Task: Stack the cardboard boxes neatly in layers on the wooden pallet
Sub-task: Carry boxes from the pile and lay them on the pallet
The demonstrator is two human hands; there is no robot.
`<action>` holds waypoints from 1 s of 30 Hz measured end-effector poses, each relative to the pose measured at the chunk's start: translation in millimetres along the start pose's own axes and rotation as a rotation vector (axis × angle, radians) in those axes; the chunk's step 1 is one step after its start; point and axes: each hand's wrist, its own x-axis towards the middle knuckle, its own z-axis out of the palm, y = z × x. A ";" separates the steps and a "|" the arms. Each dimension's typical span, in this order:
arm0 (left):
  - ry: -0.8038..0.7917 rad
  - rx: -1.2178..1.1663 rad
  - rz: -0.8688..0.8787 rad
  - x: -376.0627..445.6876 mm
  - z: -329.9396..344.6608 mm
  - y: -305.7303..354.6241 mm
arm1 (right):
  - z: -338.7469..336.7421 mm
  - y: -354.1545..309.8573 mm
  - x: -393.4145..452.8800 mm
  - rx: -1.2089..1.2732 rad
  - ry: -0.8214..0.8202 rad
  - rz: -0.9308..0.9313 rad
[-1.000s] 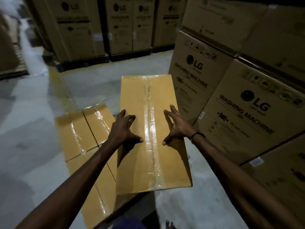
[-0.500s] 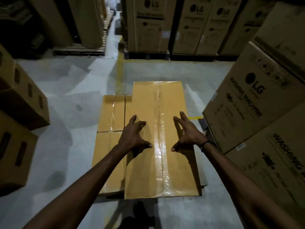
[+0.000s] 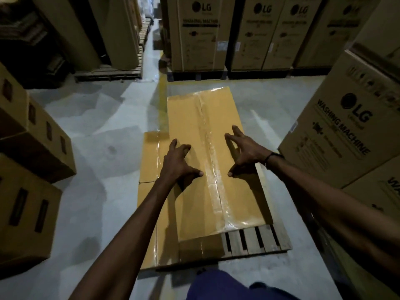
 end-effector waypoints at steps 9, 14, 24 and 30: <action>0.033 0.005 -0.024 39.5 -10.4 -14.7 | -14.8 -6.8 43.0 0.000 0.001 -0.018; 0.010 0.024 -0.015 66.9 -5.9 -13.2 | -15.6 8.3 62.2 0.030 -0.004 -0.004; -0.035 0.009 -0.069 154.1 46.0 10.8 | -18.8 90.6 131.3 0.089 0.005 0.013; -0.082 -0.028 -0.078 245.1 123.8 26.8 | -13.6 188.2 204.7 0.125 -0.035 0.072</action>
